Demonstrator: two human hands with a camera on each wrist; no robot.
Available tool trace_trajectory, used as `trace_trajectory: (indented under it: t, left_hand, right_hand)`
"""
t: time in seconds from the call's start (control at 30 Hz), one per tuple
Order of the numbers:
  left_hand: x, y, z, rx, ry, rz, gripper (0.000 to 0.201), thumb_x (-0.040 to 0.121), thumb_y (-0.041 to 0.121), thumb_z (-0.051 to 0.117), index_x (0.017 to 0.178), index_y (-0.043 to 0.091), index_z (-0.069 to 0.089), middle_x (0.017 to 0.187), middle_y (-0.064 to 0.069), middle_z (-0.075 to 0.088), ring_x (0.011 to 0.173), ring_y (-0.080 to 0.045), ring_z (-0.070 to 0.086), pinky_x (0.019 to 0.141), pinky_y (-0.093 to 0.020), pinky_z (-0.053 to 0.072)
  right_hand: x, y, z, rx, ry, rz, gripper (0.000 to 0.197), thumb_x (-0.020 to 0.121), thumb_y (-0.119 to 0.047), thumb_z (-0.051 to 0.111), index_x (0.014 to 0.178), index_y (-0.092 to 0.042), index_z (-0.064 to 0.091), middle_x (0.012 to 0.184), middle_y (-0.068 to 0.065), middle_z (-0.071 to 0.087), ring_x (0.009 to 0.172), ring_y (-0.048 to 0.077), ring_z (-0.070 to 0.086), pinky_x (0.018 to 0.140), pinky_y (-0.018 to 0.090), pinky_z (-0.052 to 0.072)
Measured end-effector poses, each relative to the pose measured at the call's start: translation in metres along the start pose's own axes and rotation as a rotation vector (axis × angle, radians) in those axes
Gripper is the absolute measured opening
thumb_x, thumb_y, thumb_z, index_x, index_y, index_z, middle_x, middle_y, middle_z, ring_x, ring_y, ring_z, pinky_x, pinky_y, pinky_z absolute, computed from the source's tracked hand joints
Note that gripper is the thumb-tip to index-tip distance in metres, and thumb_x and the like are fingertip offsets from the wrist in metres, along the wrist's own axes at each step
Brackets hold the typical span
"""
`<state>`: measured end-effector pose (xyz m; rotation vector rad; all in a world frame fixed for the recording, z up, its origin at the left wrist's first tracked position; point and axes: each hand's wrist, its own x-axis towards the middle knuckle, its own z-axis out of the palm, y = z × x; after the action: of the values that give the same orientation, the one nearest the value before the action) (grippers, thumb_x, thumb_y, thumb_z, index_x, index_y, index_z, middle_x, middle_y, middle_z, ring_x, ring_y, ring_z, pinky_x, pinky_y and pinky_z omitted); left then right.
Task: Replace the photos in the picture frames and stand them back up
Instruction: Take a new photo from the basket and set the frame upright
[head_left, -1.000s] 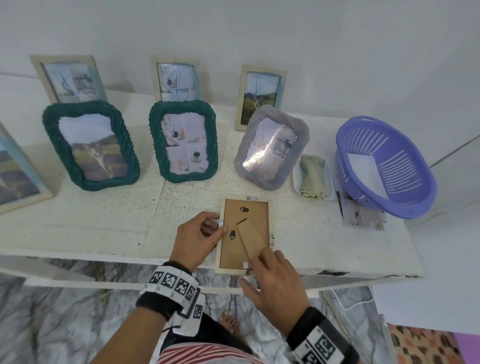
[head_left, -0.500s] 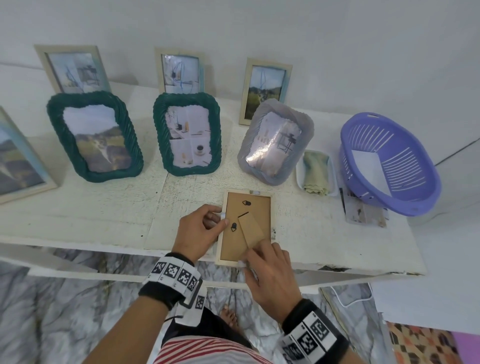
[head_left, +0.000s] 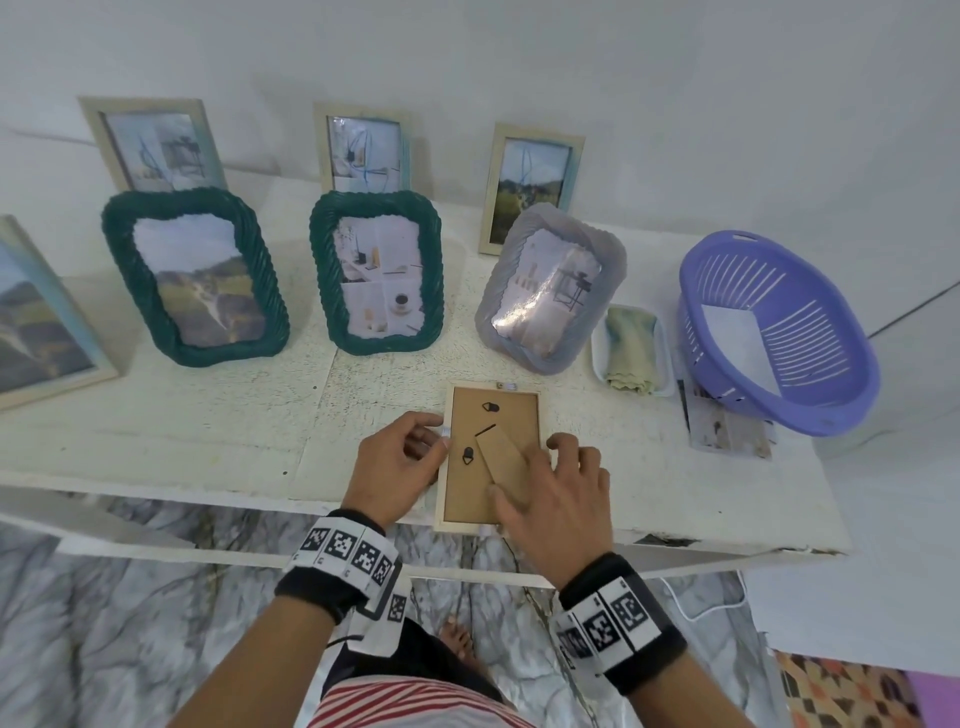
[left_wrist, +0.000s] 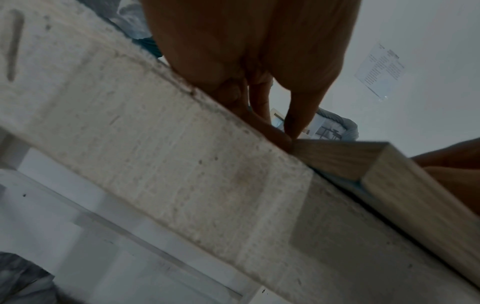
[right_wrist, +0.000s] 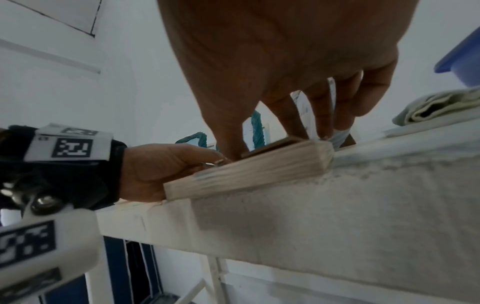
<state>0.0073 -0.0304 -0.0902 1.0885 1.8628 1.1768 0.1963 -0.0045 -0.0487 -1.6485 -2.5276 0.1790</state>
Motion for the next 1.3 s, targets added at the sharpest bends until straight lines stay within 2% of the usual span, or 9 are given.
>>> trace_trajectory:
  t: [0.2,0.37,0.5,0.8,1.0,1.07,1.13,1.23,1.3]
  left_hand:
    - [0.0,0.0,0.0,-0.009,-0.002,0.004,0.02,0.085,0.021,0.073,0.103,0.026,0.067,0.08,0.005,0.067,0.072,-0.012,0.064,0.071,-0.041,0.06]
    - [0.0,-0.003,0.001,-0.036,0.009,-0.011,0.019,0.085,0.019,0.074,0.101,0.026,0.068,0.081,0.001,0.067,0.072,-0.014,0.064,0.072,-0.043,0.06]
    - [0.0,-0.003,0.001,-0.047,0.004,-0.018,0.018,0.084,0.017,0.074,0.1,0.026,0.068,0.08,0.001,0.067,0.072,-0.015,0.064,0.072,-0.045,0.06]
    - [0.0,-0.003,0.001,-0.075,0.0,-0.021,0.018,0.085,0.015,0.074,0.098,0.026,0.068,0.079,0.002,0.067,0.07,-0.015,0.062,0.069,-0.044,0.06]
    - [0.0,-0.003,0.0,-0.091,-0.008,-0.01,0.018,0.085,0.014,0.073,0.098,0.025,0.067,0.078,0.001,0.067,0.066,-0.012,0.061,0.063,-0.036,0.06]
    - [0.0,-0.002,0.0,-0.092,-0.008,-0.01,0.018,0.085,0.013,0.073,0.098,0.025,0.067,0.078,0.001,0.067,0.064,-0.011,0.06,0.061,-0.032,0.058]
    - [0.0,-0.002,0.0,-0.095,-0.008,-0.007,0.018,0.085,0.014,0.074,0.097,0.026,0.067,0.076,0.005,0.067,0.064,-0.01,0.06,0.06,-0.03,0.058]
    - [0.001,-0.003,0.0,-0.091,-0.011,0.002,0.019,0.084,0.014,0.074,0.098,0.025,0.067,0.072,0.01,0.067,0.062,-0.008,0.061,0.059,-0.03,0.058]
    - [0.001,-0.002,-0.001,-0.081,-0.014,0.011,0.019,0.084,0.014,0.074,0.098,0.025,0.067,0.073,0.013,0.067,0.061,-0.008,0.062,0.058,-0.029,0.058]
  right_hand:
    - [0.005,-0.009,0.003,0.109,0.032,0.092,0.049,0.07,-0.051,0.052,0.092,-0.009,0.061,0.108,0.01,0.056,0.09,0.029,0.052,0.072,0.04,0.049]
    - [0.001,0.002,-0.01,0.258,0.11,0.097,0.037,0.077,-0.035,0.066,0.096,-0.005,0.055,0.098,0.008,0.055,0.084,0.024,0.05,0.073,0.035,0.049]
    - [-0.005,0.035,-0.02,0.34,0.098,0.214,0.036,0.08,-0.031,0.067,0.103,-0.006,0.054,0.101,0.005,0.052,0.089,0.022,0.047,0.075,0.031,0.041]
    - [-0.018,0.089,-0.016,0.261,-0.051,0.409,0.042,0.083,-0.03,0.064,0.115,-0.006,0.053,0.112,0.009,0.054,0.099,0.025,0.048,0.082,0.035,0.042]
    - [-0.015,0.076,-0.01,0.075,-0.026,0.348,0.052,0.079,-0.045,0.062,0.119,-0.012,0.058,0.127,0.01,0.05,0.107,0.033,0.046,0.087,0.045,0.045]
    - [-0.009,0.061,-0.012,0.128,0.054,0.247,0.057,0.078,-0.05,0.056,0.122,-0.014,0.056,0.129,0.013,0.05,0.109,0.036,0.047,0.087,0.047,0.046]
    - [-0.003,0.042,-0.01,0.179,0.028,0.118,0.067,0.078,-0.059,0.045,0.129,-0.016,0.05,0.137,0.016,0.046,0.12,0.037,0.045,0.093,0.049,0.047]
    - [0.007,0.018,-0.001,0.194,-0.119,-0.038,0.086,0.077,-0.076,0.039,0.149,-0.031,0.025,0.157,0.017,0.019,0.144,0.036,0.018,0.111,0.052,0.029]
    - [0.016,0.007,0.005,0.147,-0.26,-0.077,0.099,0.07,-0.086,0.037,0.151,-0.041,0.002,0.161,0.014,-0.006,0.147,0.034,-0.002,0.117,0.05,0.013]
